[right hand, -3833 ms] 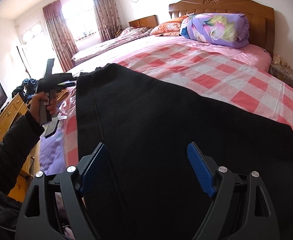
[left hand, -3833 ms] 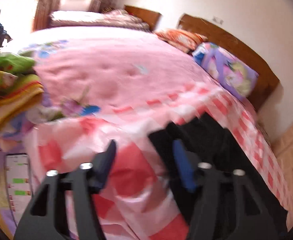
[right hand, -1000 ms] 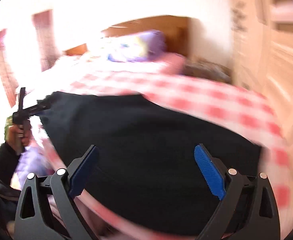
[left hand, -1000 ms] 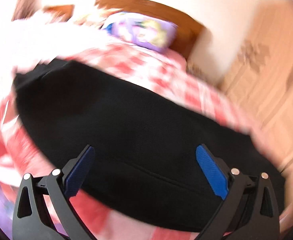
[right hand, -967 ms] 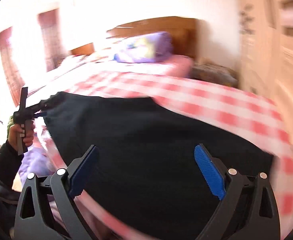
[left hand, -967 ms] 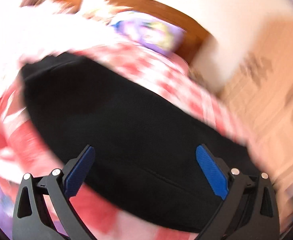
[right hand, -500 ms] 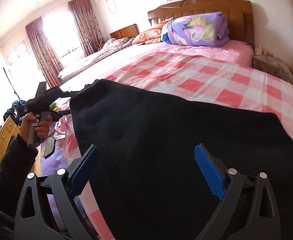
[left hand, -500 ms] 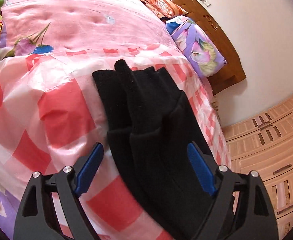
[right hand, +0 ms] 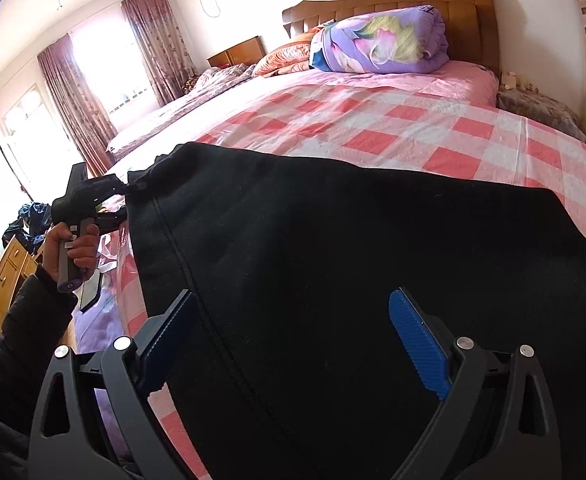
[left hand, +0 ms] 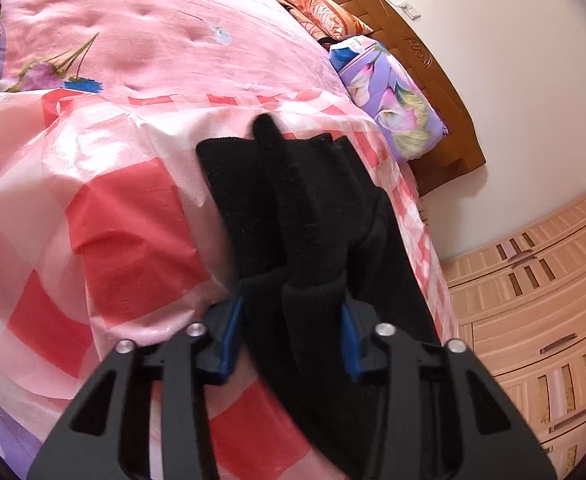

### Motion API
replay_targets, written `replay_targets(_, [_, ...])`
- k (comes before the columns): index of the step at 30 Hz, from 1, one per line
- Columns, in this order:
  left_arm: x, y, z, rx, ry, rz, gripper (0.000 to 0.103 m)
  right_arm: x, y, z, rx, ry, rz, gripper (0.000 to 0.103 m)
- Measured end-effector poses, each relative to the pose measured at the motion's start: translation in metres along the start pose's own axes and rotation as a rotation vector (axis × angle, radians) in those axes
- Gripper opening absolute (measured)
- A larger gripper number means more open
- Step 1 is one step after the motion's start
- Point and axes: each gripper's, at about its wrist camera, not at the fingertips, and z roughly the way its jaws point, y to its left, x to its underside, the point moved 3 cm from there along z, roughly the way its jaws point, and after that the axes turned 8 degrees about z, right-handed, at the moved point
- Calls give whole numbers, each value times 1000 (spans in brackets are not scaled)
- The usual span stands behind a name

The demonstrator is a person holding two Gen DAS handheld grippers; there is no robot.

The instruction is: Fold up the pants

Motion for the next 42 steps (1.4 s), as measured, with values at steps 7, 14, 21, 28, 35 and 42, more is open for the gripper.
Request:
replay_targets(7, [7,-46,-30,-98,-127,177,28,4,-13,17,5,74,73,93])
replay_targets(14, [64,-217,-68,-274,-338,822,28,-2,-29,4,-30,-23,168,94])
replay_targets(21, [230,-303,-17,-337,-298,1482,29,-6,-83,-53,-106,-274,454,94])
replay_targets(28, [313,-284,38,-325,-158,1725,40,2,-126,-87,-120,-331,610,94])
replay_targets(35, [257,-266,-36,-26,-192,1484,95,10,-102,-57,-254,-152,611,94])
replay_targets(42, [186,-201,-45,-192,-214,1159,96,22,-51,-3,-395,154,632,94])
